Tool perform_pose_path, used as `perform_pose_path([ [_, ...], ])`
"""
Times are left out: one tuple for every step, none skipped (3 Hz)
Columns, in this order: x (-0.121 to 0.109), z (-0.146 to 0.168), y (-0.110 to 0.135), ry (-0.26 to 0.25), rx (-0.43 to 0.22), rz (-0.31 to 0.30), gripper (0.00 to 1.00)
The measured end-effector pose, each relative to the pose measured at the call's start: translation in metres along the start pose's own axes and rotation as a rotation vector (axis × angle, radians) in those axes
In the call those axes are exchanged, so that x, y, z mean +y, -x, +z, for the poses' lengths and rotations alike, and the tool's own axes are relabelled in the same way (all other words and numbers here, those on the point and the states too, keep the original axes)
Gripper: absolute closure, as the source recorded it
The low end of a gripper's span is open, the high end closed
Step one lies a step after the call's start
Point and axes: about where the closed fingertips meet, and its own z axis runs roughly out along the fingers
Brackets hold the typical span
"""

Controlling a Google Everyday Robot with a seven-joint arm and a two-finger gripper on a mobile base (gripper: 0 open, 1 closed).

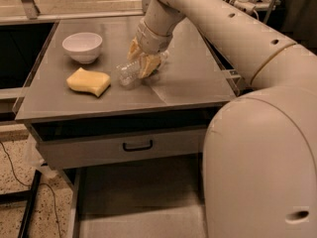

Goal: Place water bottle into middle drawer

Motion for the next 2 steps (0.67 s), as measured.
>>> perform_pose_path([
  [0.0000,0.0000,0.0000,0.000,0.000,0.000,1.00],
  [0.0001,-0.0001,0.0009,0.000,-0.002,0.000,1.00],
])
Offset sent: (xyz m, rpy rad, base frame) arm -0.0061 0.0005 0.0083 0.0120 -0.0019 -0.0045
